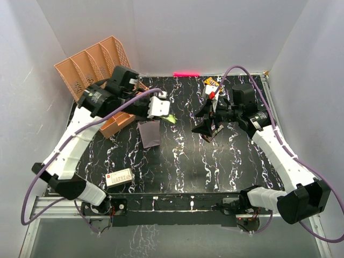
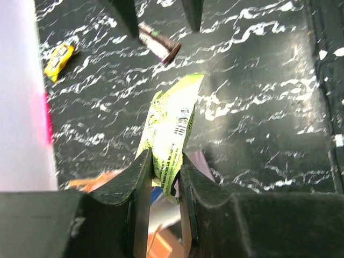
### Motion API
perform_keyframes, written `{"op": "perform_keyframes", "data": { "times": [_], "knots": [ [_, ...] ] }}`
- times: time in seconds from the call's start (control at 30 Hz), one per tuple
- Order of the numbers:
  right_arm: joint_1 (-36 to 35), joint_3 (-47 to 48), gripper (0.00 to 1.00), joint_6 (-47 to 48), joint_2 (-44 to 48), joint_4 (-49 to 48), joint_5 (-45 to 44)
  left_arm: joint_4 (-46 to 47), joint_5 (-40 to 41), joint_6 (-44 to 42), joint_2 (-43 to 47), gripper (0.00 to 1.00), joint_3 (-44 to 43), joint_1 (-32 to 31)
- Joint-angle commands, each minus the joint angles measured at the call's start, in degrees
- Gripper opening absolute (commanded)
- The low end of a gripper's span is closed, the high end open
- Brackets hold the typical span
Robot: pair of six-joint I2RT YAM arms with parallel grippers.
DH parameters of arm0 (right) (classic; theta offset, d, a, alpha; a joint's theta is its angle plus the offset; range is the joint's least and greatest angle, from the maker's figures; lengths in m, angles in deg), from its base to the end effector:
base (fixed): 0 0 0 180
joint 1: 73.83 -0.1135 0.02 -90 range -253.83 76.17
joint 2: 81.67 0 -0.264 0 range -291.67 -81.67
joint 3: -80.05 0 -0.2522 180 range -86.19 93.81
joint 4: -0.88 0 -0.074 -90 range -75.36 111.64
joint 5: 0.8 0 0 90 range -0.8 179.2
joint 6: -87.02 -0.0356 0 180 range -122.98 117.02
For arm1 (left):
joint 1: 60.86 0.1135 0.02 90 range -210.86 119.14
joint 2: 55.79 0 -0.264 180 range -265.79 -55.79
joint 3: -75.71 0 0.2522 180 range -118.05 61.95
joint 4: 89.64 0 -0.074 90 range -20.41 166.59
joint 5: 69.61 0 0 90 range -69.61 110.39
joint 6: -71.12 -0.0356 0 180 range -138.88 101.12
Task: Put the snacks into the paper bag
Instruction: Place the snack in the paper bag.
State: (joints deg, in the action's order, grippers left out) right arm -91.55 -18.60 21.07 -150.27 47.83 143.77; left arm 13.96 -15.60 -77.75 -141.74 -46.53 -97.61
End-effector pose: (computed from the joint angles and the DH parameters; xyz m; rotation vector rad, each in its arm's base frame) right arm 0.2273 0.1031 0.3618 -1.1945 1.6345 0.9487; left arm 0.2144 -0.1862 0.4599 1.7983 1.1947 -0.4900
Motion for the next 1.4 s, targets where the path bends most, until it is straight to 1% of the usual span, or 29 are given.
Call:
{"op": "perform_keyframes", "data": {
  "times": [0.0, 0.13, 0.23, 0.33, 0.47, 0.63, 0.9, 1.13, 1.37],
  "knots": [
    [0.53, -0.27, 0.74, 0.9, 1.15, -1.35, -2.09, -9.35, 3.98, -7.29, 5.14, 0.0, -3.68, 2.94],
    [0.59, 0.07, 0.74, 0.82, 0.63, -1.39, -2.21, -12.6, 14.17, -12.0, 5.8, 0.0, -4.16, 3.18],
    [0.58, 0.17, 0.74, 0.73, 0.41, -1.52, -2.24, -11.67, 21.19, -14.87, 5.22, 0.0, -3.23, 3.15],
    [0.58, 0.17, 0.74, 0.73, 0.44, -1.63, -2.44, -11.11, 25.84, -18.73, 4.0, 0.0, -2.41, 3.15],
    [0.58, -0.41, 0.75, 0.79, 1.09, -1.81, -3.13, -10.55, 29.14, -23.92, 2.08, 0.0, -2.17, 3.69],
    [0.66, -0.8, 0.75, 0.99, 1.56, -1.73, -3.6, -9.0, 27.45, -28.91, -0.49, 0.0, -2.23, 5.75],
    [0.66, -0.88, 0.75, 1.25, 1.4, -1.55, -4.18, -7.42, 24.09, -33.45, -4.53, 0.0, -2.46, 7.22],
    [0.88, -1.67, 0.75, 1.59, 2.24, -1.38, -4.9, -9.25, 22.08, -35.37, -8.8, 0.0, -4.83, 7.54],
    [1.19, -2.0, 0.75, 1.7, 2.81, -1.1, -5.17, -8.01, 21.96, -35.57, -11.47, 0.01, -3.42, 7.67]
  ]
}}
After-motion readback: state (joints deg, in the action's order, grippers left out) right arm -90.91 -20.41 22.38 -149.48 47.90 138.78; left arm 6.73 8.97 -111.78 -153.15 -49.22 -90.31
